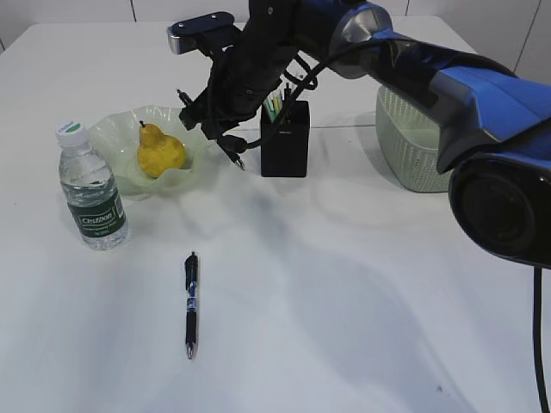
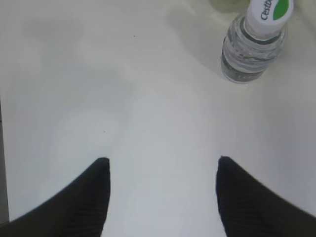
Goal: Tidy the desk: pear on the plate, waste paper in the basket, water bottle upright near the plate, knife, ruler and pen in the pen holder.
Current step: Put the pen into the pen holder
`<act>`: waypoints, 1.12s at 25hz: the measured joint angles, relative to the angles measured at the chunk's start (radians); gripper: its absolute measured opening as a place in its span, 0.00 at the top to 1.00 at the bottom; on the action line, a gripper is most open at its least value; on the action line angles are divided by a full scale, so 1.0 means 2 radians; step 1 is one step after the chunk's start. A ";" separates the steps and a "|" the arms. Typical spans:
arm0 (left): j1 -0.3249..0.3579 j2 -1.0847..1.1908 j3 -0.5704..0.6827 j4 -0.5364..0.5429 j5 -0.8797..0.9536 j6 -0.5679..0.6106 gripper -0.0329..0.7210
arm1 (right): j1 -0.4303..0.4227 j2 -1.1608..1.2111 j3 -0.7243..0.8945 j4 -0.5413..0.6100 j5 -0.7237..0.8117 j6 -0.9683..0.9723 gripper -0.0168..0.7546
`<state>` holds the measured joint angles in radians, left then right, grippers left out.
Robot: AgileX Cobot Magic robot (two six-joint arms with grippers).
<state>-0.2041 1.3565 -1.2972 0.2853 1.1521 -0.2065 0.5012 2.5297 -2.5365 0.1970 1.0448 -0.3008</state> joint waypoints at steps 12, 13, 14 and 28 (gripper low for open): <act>0.000 0.000 0.000 0.003 -0.028 0.000 0.33 | -0.008 0.001 0.046 0.015 0.000 -0.015 0.87; 0.000 0.000 0.000 0.003 -0.029 0.000 0.33 | -0.008 0.001 0.046 0.016 0.000 -0.015 0.87; 0.000 0.000 0.000 0.003 -0.031 0.000 0.33 | -0.008 0.001 0.046 0.018 0.001 -0.015 0.87; 0.000 0.008 0.000 0.004 -0.040 0.000 0.33 | -0.009 -0.045 0.049 0.000 0.043 0.005 0.87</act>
<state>-0.2041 1.3717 -1.2972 0.2930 1.0721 -0.2065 0.4824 2.4396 -2.4394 0.1971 1.1305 -0.2915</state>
